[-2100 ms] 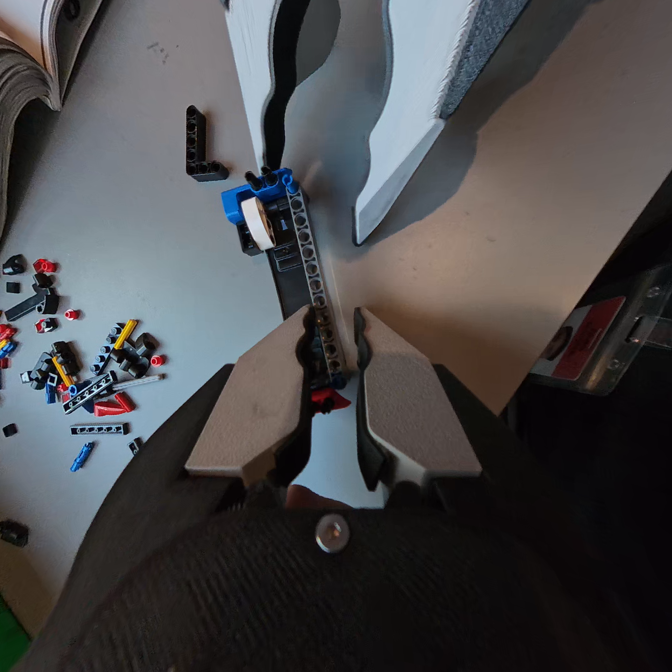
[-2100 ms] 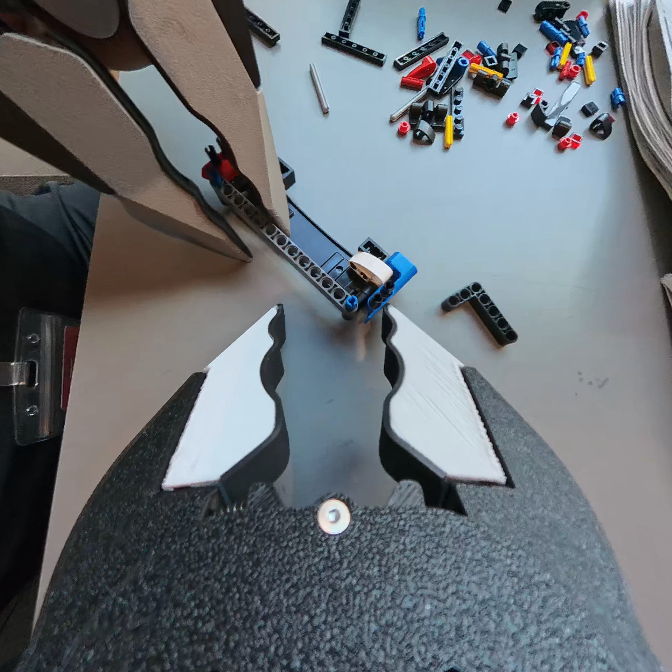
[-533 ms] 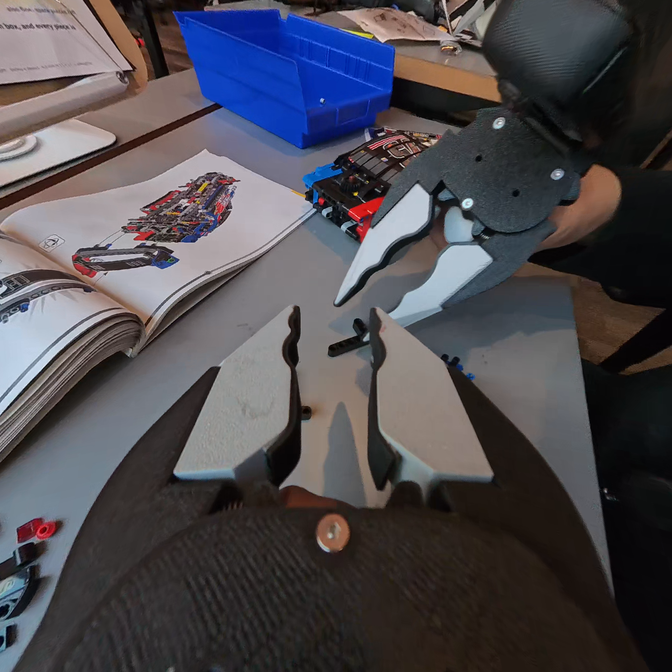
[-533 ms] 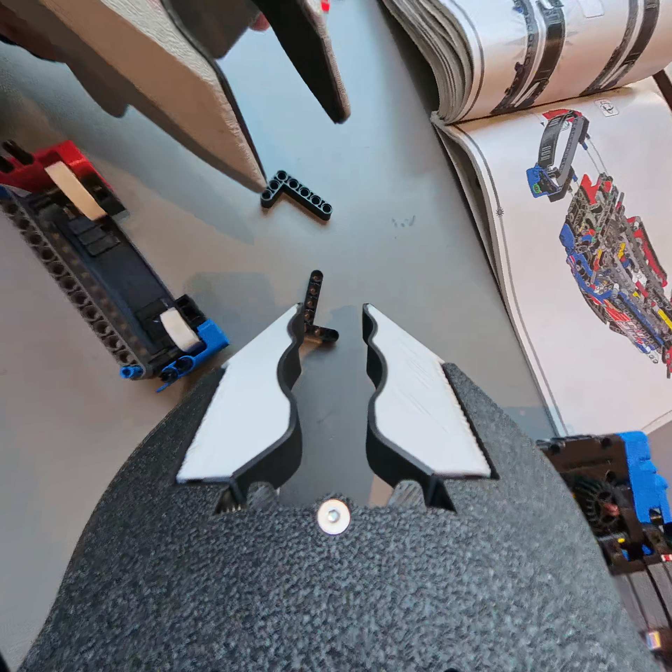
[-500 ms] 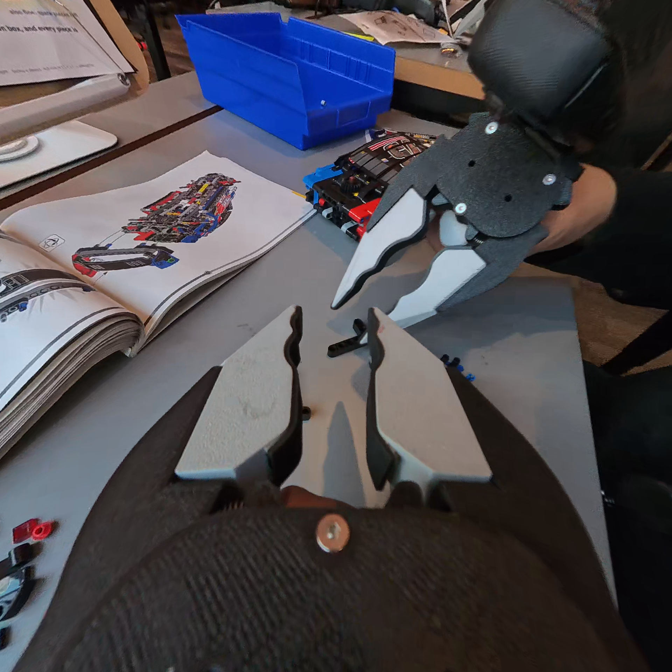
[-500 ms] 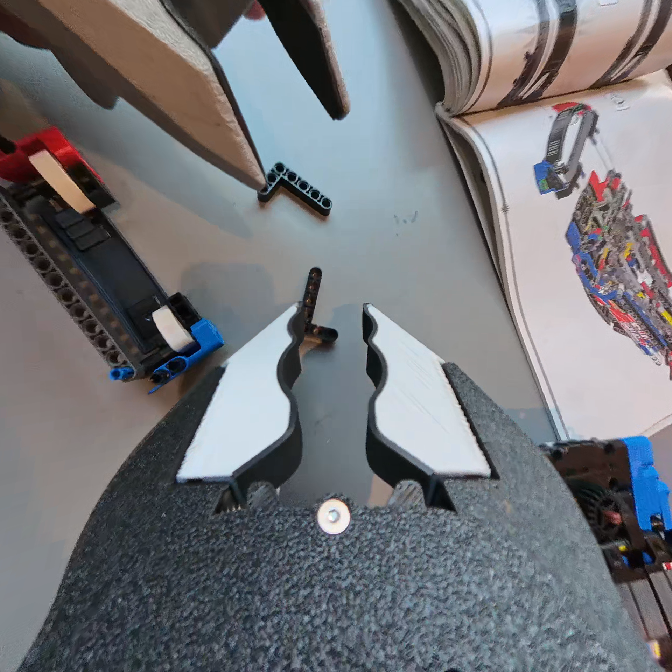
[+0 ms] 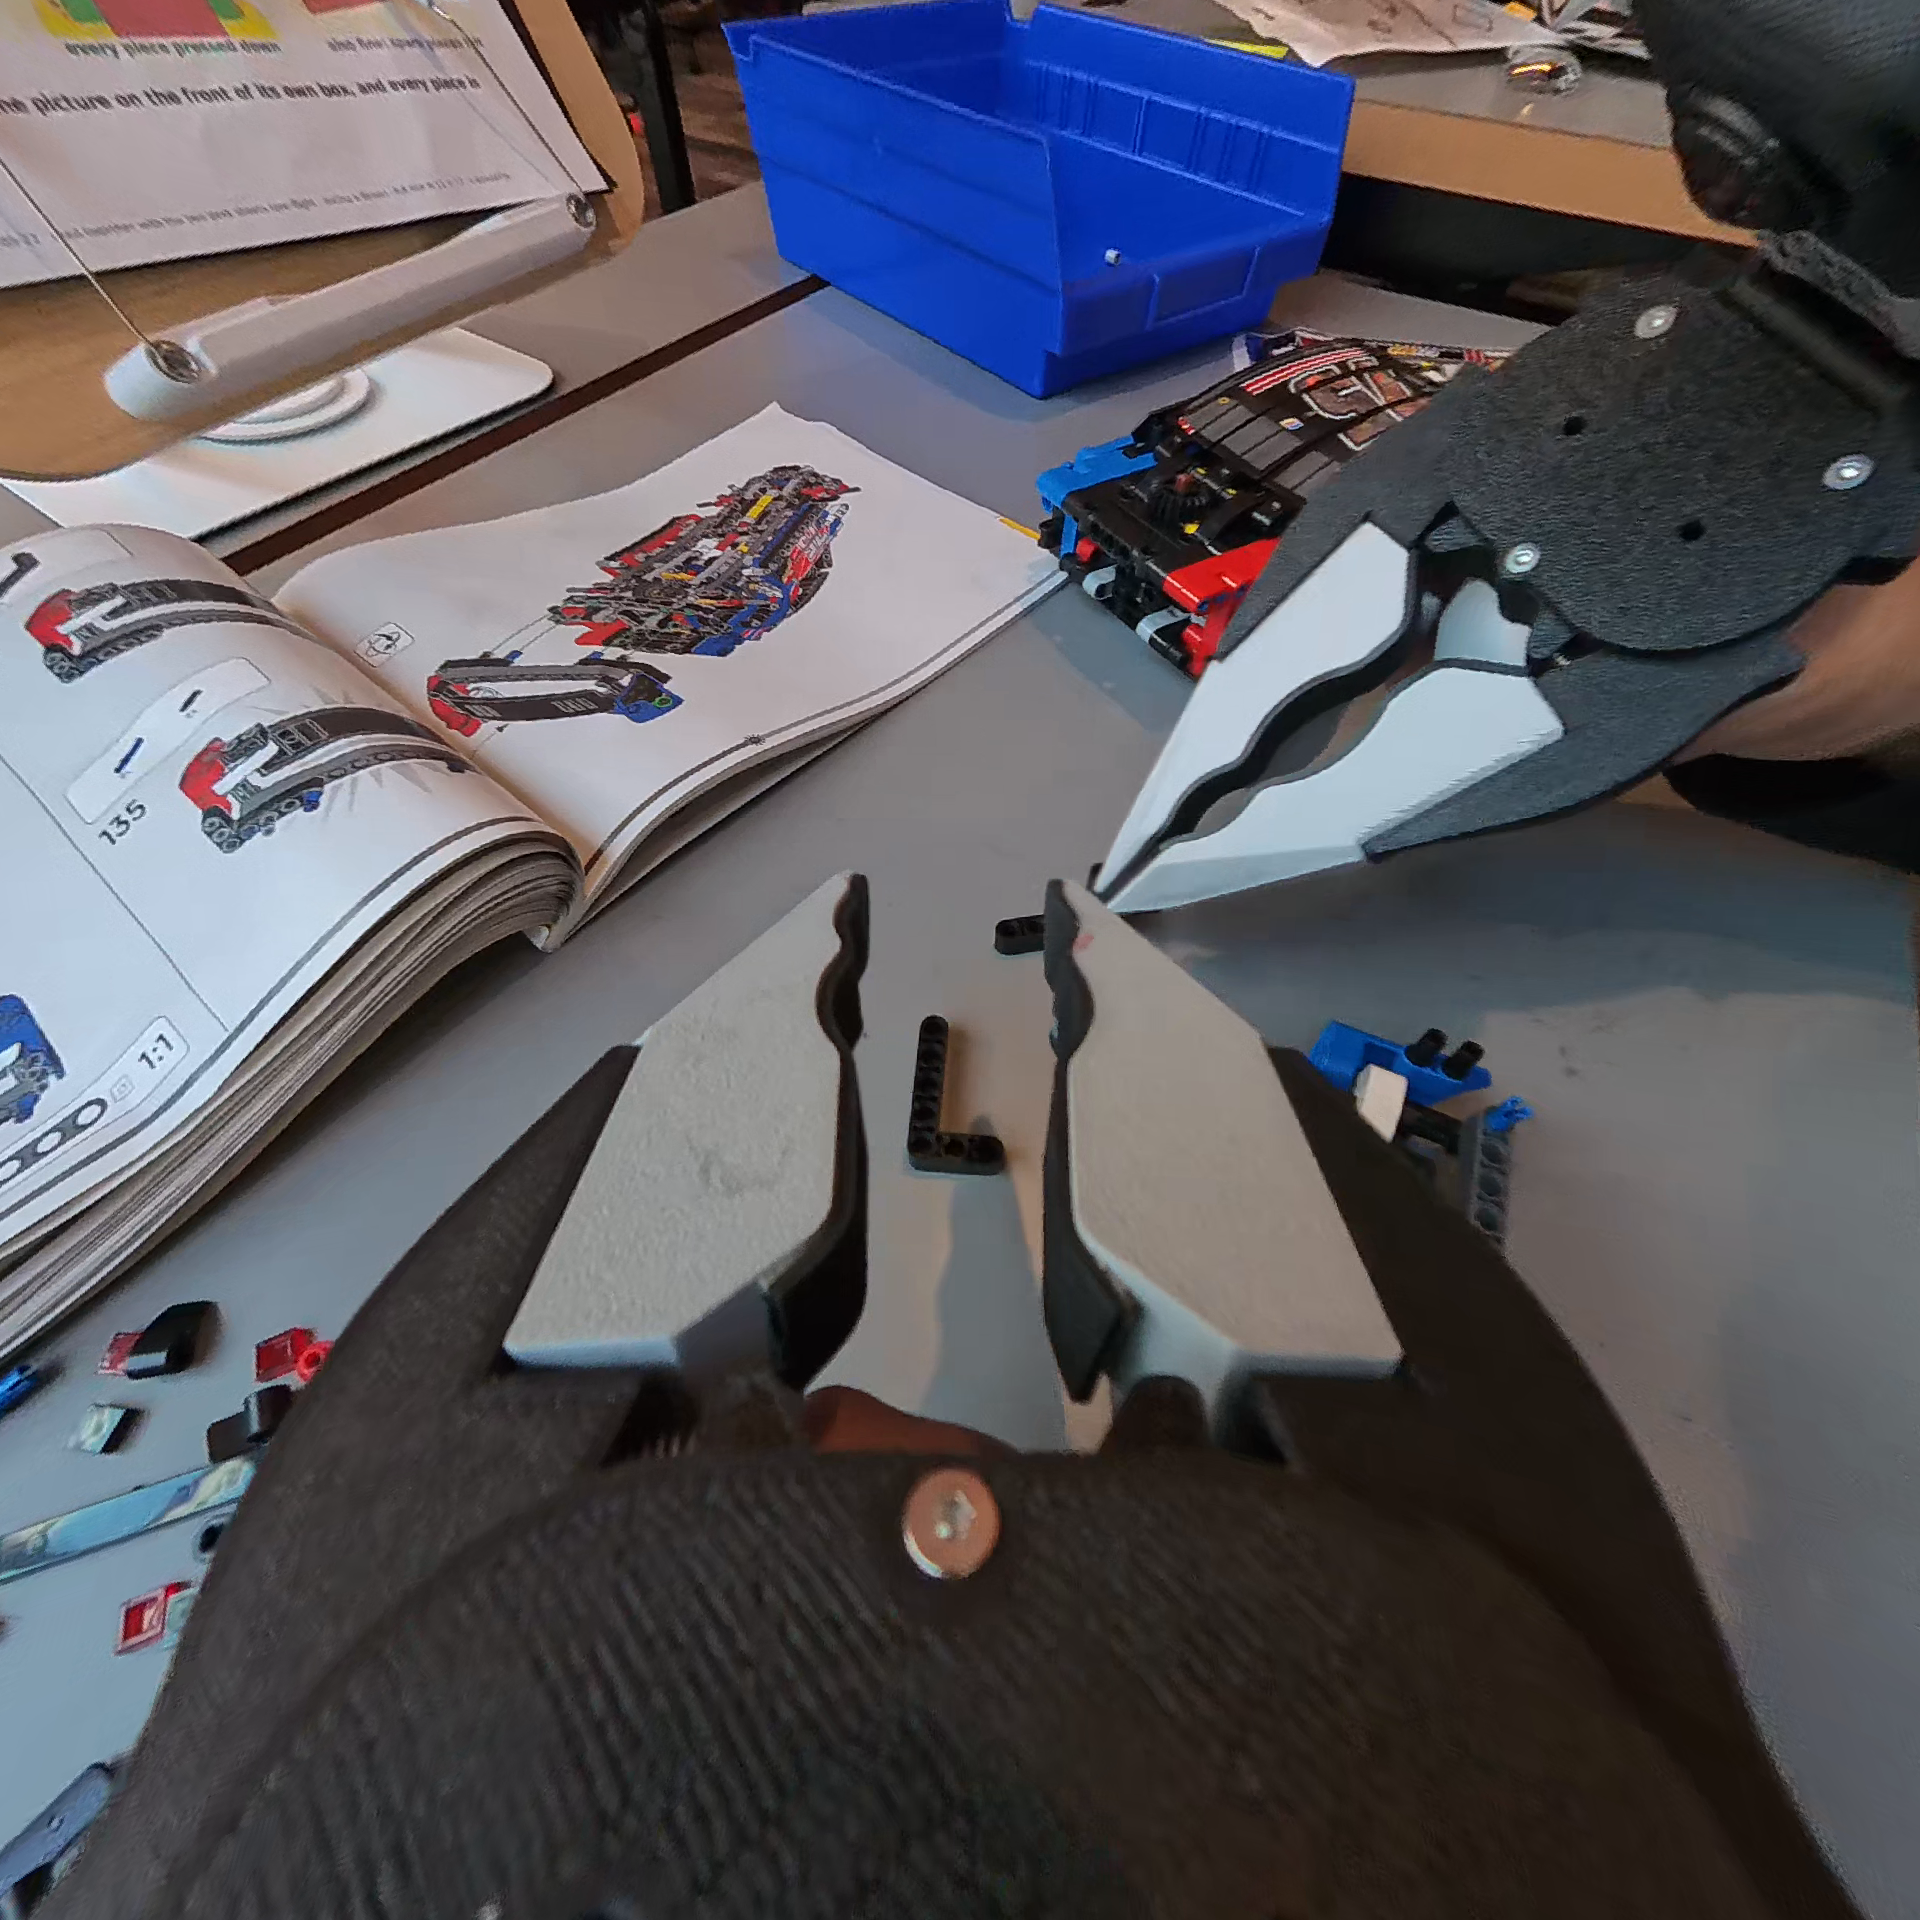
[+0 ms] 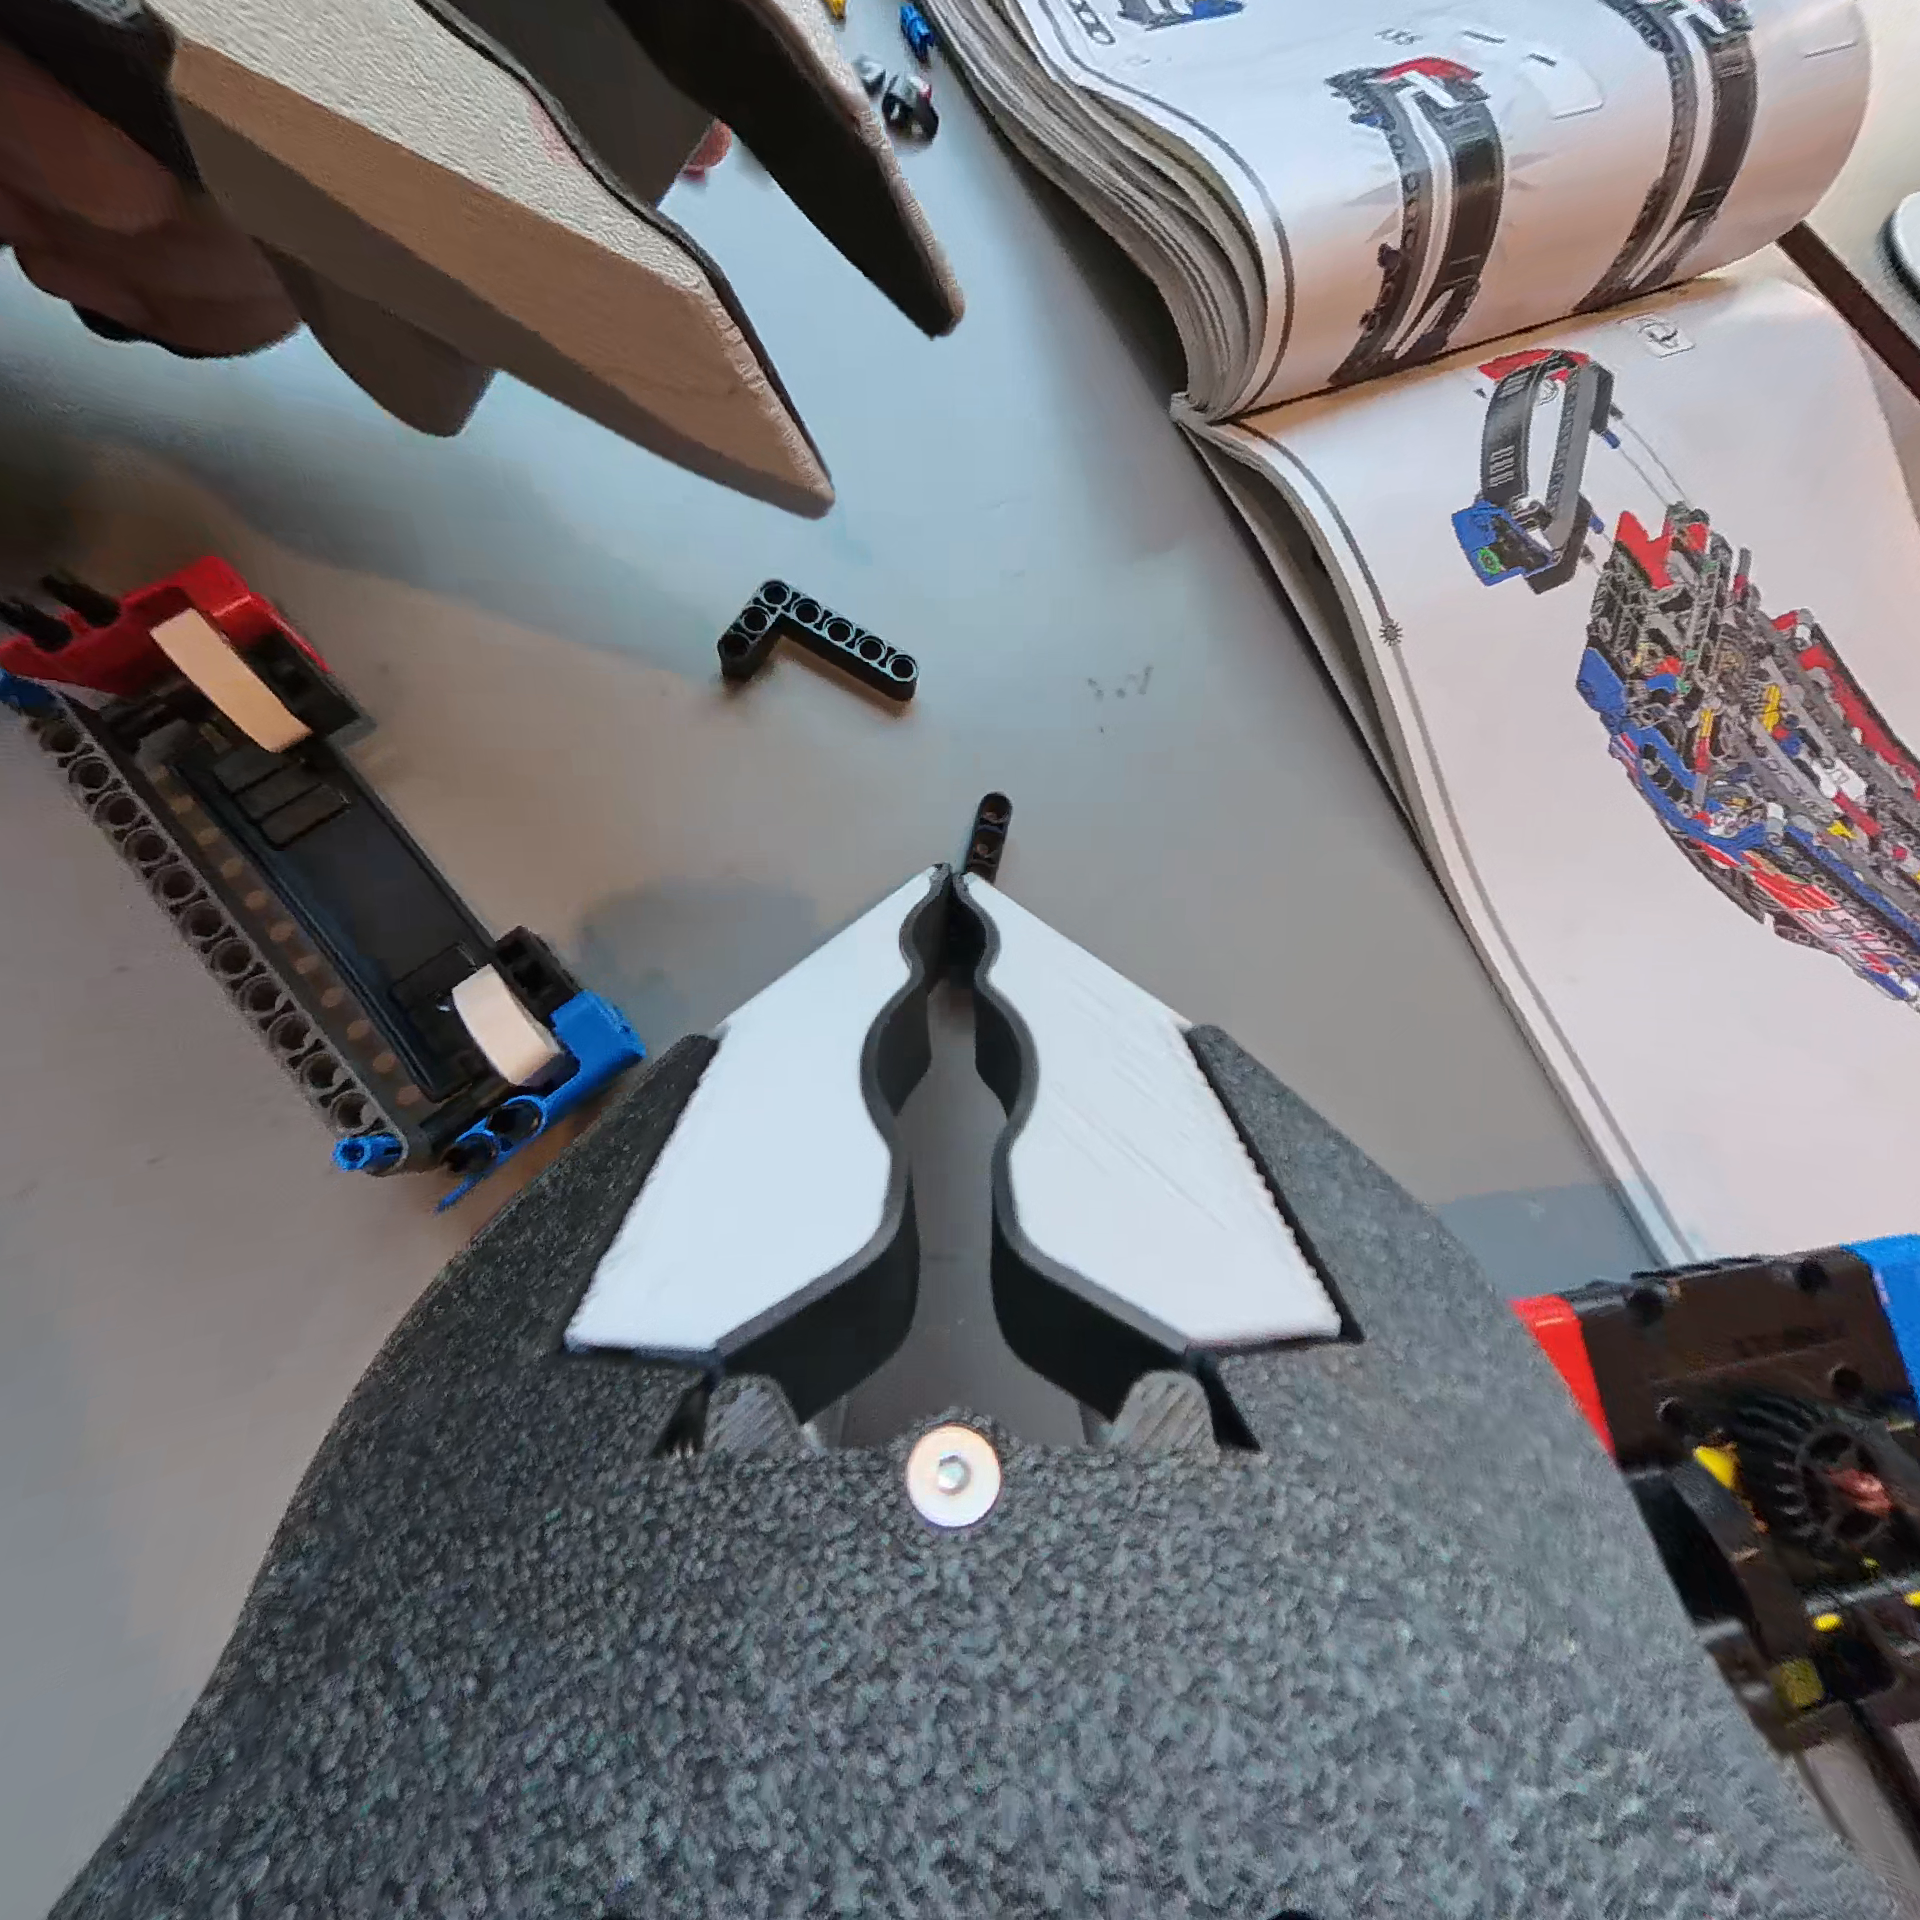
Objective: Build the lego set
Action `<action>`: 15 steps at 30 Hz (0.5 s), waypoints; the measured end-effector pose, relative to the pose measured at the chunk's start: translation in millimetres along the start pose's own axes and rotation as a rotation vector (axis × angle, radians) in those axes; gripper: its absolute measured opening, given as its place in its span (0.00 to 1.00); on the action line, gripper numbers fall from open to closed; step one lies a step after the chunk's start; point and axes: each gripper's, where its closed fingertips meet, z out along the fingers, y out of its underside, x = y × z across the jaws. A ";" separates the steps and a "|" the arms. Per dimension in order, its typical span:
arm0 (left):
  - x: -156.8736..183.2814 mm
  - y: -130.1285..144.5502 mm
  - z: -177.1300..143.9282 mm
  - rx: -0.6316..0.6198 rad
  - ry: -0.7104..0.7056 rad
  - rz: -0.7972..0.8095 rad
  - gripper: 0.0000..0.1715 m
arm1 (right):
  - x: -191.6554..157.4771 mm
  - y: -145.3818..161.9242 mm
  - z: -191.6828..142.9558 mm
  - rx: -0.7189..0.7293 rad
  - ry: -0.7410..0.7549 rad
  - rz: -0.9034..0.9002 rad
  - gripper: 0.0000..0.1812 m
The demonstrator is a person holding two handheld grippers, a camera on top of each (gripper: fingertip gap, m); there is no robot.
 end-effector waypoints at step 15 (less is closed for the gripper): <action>-64.0 -59.3 7.1 -0.137 -0.205 0.042 0.17 | -10.1 19.5 -18.0 0.092 -0.017 0.008 0.03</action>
